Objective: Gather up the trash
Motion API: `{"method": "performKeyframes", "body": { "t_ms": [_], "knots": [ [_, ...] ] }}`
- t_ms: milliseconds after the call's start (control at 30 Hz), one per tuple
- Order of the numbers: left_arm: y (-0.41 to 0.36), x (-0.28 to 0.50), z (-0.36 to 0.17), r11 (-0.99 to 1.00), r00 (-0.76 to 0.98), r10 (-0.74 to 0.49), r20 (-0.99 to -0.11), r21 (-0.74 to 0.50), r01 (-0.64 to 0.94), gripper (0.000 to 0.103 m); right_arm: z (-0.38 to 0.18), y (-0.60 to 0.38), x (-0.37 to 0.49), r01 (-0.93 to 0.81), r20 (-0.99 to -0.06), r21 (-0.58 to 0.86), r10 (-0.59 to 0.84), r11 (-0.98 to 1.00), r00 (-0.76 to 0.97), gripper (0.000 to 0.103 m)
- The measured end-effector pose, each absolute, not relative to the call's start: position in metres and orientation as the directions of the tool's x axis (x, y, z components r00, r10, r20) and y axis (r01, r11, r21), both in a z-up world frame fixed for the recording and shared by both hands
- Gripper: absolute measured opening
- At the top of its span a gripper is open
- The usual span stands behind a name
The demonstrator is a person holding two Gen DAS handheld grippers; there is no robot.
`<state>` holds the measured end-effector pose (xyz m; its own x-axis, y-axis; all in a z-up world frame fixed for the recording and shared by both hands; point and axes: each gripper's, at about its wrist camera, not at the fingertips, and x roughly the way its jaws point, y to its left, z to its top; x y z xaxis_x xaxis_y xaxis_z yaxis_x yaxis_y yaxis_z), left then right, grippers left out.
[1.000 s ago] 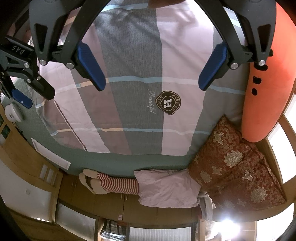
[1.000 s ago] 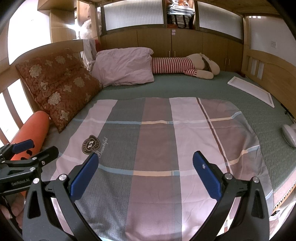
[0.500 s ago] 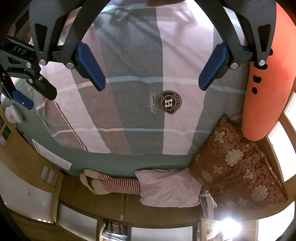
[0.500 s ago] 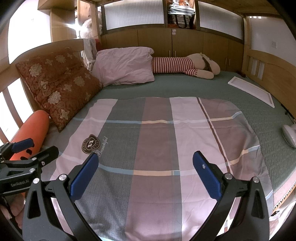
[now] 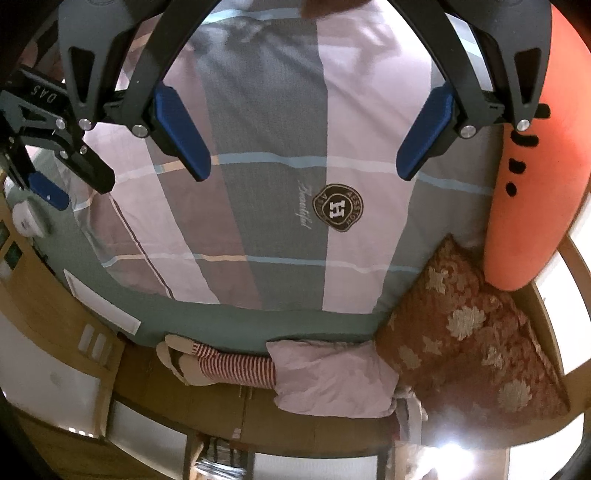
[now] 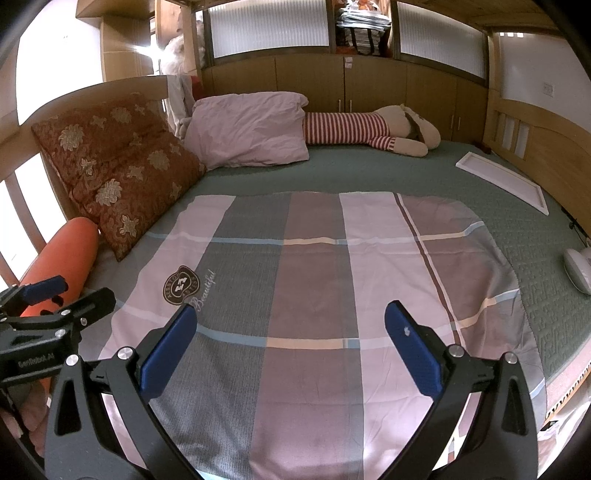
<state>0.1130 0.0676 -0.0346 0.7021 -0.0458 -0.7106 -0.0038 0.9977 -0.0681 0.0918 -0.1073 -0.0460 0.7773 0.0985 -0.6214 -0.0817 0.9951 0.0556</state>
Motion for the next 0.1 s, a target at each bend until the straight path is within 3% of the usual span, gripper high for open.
{"method": "performKeyframes", "body": {
  "t_ms": [100],
  "knots": [
    [0.067,0.1133,-0.0346,0.999,0.707,-0.023,-0.707,-0.042,-0.01,0.1,-0.0481,-0.1084,0.0917,-0.083,-0.624,0.055,0.1,0.995,0.775,0.099]
  ]
}}
